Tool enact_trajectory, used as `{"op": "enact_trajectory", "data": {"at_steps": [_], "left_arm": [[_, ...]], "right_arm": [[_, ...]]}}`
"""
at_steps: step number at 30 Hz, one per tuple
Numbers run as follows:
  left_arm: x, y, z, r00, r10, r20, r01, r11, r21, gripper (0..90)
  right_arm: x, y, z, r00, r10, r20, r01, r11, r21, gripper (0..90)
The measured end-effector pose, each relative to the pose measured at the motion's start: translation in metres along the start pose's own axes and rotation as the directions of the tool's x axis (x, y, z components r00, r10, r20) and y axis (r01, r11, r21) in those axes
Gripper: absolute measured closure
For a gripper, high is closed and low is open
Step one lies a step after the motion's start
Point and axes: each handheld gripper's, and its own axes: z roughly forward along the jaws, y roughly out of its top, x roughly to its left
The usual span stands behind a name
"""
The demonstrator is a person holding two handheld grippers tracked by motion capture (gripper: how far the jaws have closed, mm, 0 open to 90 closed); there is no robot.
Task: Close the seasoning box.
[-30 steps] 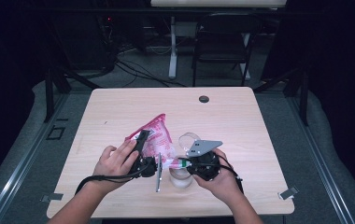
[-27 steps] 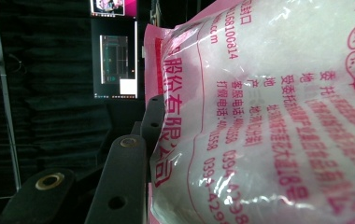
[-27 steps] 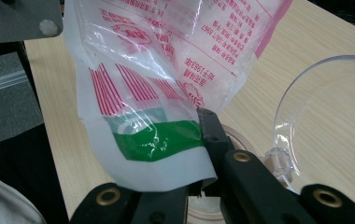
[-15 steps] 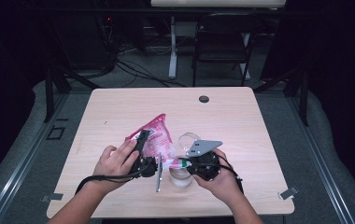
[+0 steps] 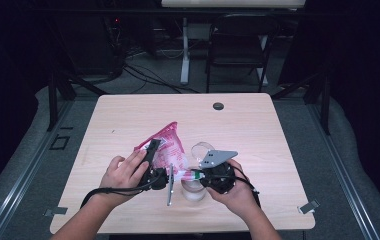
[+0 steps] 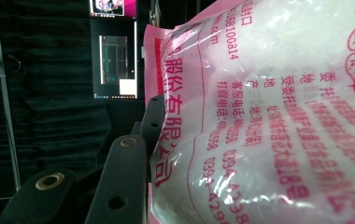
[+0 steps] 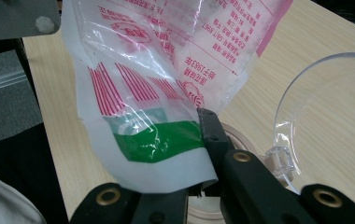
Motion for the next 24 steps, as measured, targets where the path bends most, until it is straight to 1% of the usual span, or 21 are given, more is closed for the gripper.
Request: {"op": "enact_trajectory", "data": {"at_steps": [7,10,24], "left_arm": [[0.0004,0.0002,0.0001,1.0000,0.003,0.000,-0.003,1.0000,-0.001,67.3],[0.0004,0.0005,-0.0003,1.0000,0.002,-0.009,-0.002,1.0000,0.004,67.3],[0.0009,0.0004,-0.0003,1.0000,0.000,-0.007,0.000,1.0000,0.001,67.4]], "right_arm": [[-0.0001,-0.0001,0.0002,1.0000,0.001,0.000,-0.001,1.0000,0.001,90.0],[-0.0002,-0.0001,0.0001,1.0000,0.001,0.000,-0.001,1.0000,0.000,90.0],[-0.0002,-0.0001,0.0001,1.0000,0.000,0.001,0.000,1.0000,0.001,90.0]]}}
